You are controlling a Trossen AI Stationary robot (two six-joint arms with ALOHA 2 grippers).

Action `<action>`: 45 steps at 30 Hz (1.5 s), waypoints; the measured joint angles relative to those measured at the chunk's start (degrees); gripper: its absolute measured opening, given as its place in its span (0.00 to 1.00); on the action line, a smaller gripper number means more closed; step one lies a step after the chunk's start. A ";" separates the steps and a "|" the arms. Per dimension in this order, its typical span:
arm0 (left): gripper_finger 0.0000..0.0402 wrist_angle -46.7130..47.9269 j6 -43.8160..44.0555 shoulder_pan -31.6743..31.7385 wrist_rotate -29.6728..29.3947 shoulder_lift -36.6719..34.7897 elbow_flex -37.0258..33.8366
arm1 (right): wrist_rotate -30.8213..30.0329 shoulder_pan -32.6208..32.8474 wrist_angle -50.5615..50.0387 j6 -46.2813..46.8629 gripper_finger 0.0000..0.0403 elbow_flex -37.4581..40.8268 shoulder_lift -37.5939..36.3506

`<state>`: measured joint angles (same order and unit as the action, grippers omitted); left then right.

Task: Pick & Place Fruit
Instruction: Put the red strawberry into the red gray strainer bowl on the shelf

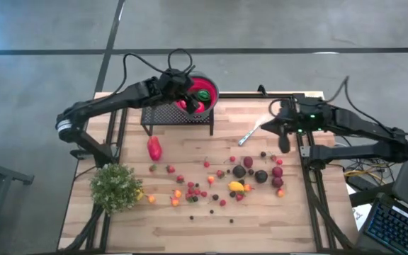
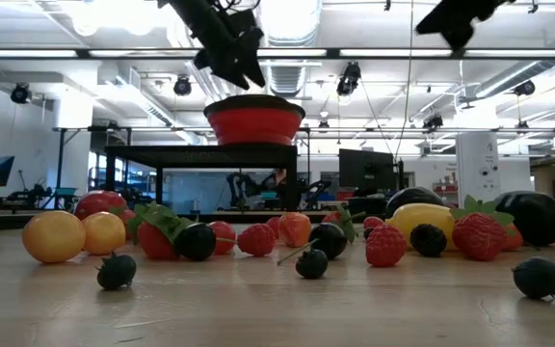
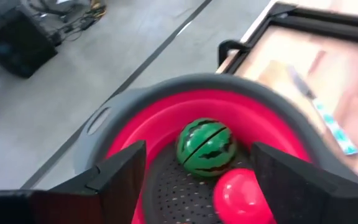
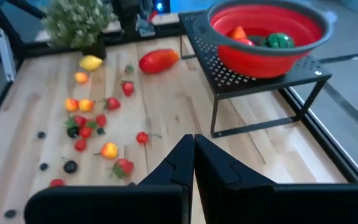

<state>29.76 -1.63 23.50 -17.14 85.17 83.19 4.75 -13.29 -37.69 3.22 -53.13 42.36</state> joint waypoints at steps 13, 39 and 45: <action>0.72 -0.11 0.83 -3.80 8.07 -5.25 0.03 | -0.25 0.31 -1.77 2.17 0.02 4.44 -20.68; 0.72 -5.51 9.99 -23.13 8.19 -14.91 -18.50 | -0.37 0.28 -21.15 -0.55 0.02 4.58 -39.37; 0.72 -1.83 12.70 -27.54 8.30 -15.50 -18.90 | -0.36 0.29 -22.19 -0.36 0.02 4.58 -39.11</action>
<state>27.93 11.07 -4.05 -8.85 69.66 64.29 4.39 -13.00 -59.88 2.86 -48.56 3.25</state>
